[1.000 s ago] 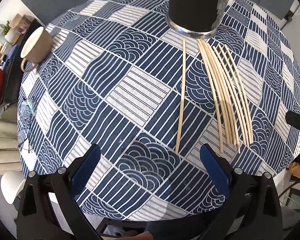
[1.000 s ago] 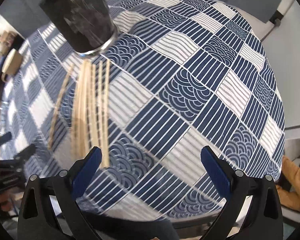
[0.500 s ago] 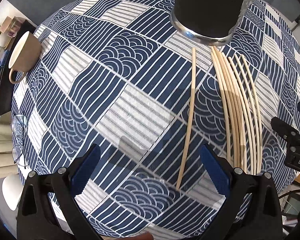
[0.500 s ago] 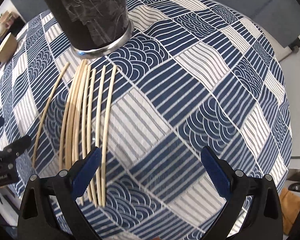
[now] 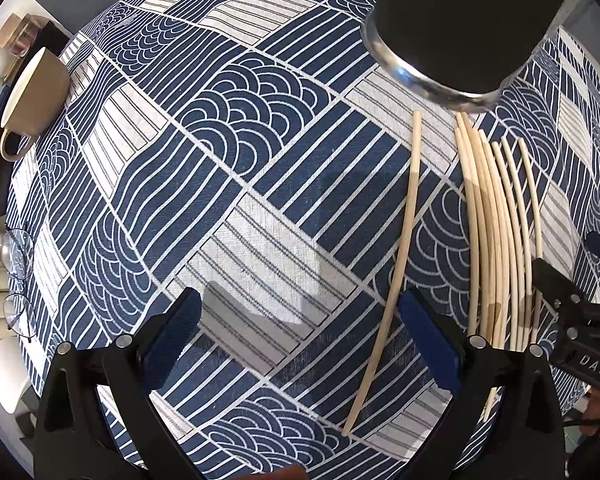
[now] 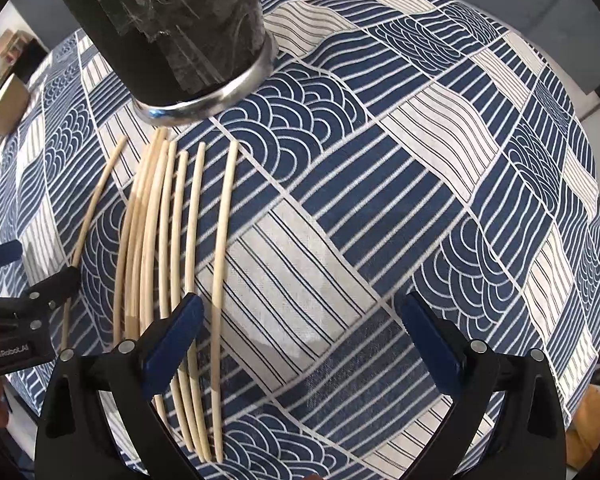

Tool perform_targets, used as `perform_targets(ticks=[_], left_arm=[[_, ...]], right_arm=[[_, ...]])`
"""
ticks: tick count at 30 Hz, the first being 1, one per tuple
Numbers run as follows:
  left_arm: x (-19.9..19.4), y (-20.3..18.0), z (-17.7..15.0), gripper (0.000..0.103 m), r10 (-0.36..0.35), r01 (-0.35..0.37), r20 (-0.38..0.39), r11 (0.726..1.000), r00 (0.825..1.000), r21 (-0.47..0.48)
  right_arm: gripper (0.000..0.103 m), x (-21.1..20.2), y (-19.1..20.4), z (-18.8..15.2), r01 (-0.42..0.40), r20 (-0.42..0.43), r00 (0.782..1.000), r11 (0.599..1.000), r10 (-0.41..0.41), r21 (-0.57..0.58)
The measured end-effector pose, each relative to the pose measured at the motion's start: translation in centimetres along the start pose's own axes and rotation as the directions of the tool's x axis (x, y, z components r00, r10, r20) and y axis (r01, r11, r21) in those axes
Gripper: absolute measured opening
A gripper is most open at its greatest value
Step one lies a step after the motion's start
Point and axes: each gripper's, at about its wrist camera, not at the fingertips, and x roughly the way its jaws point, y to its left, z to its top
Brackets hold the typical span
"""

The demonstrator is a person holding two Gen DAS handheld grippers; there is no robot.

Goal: Organize utensils
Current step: 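Lower both tools toward the wooden sticks beside the black holder, then close both grippers on one wooden stick together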

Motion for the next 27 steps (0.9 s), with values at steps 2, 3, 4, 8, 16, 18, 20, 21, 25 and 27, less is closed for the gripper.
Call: perform_targets(ticks=[2, 3, 4, 8, 16, 18, 20, 21, 25, 27], left_arm=[[0.3, 0.3, 0.3, 0.099, -0.018, 0.018, 0.010, 1.000, 1.000, 0.000], [0.4, 0.4, 0.4, 0.099, -0.027, 0.027, 0.012, 1.000, 1.000, -0.001], [0.6, 0.5, 0.7, 0.099, -0.036, 0.036, 0.014, 0.999, 0.999, -0.006], [1.2, 0.9, -0.1, 0.099, -0.060, 0.060, 0.059, 0.998, 0.996, 0.001], [1.4, 1.6, -1.5, 0.099, -0.061, 0.061, 0.118, 0.998, 0.991, 0.008], [1.6, 1.9, -1.7, 0.099, -0.058, 0.058, 0.126, 0.998, 0.990, 0.001], [1.5, 2.6, -2.2, 0.098, -0.054, 0.056, 0.127, 0.998, 0.990, -0.015], [1.3, 2.7, -2.7, 0.097, -0.051, 0.055, 0.129, 0.998, 0.990, -0.025], [1.0, 3.2, -3.6, 0.088, -0.048, 0.053, 0.153, 0.998, 0.987, -0.030], [0.7, 3.7, -4.2, 0.080, -0.050, 0.055, 0.165, 0.998, 0.985, -0.026]], right_arm=[[0.095, 0.1, 0.2, 0.1, -0.006, 0.004, 1.000, 1.000, 0.006, -0.001], [0.096, 0.3, 0.1, 0.2, -0.010, 0.007, 1.000, 1.000, 0.010, -0.001], [0.096, 0.2, 0.2, 0.0, -0.012, 0.013, 1.000, 1.000, 0.012, -0.003], [0.097, 0.0, -0.1, -0.7, -0.016, 0.053, 0.998, 1.000, 0.016, -0.006], [0.095, -0.3, -0.3, -2.9, -0.021, 0.071, 0.997, 0.999, 0.024, -0.032], [0.095, -0.4, -0.4, -3.4, -0.019, 0.077, 0.997, 0.999, 0.022, -0.033], [0.093, -0.6, -1.0, -4.0, -0.016, 0.083, 0.996, 1.000, 0.018, -0.022], [0.090, -0.7, -1.2, -4.2, -0.017, 0.089, 0.996, 1.000, 0.019, -0.020], [0.058, -1.6, -2.3, -5.2, -0.016, 0.119, 0.993, 1.000, 0.018, -0.012], [0.045, -2.1, -3.0, -5.4, -0.013, 0.127, 0.992, 1.000, 0.013, -0.002]])
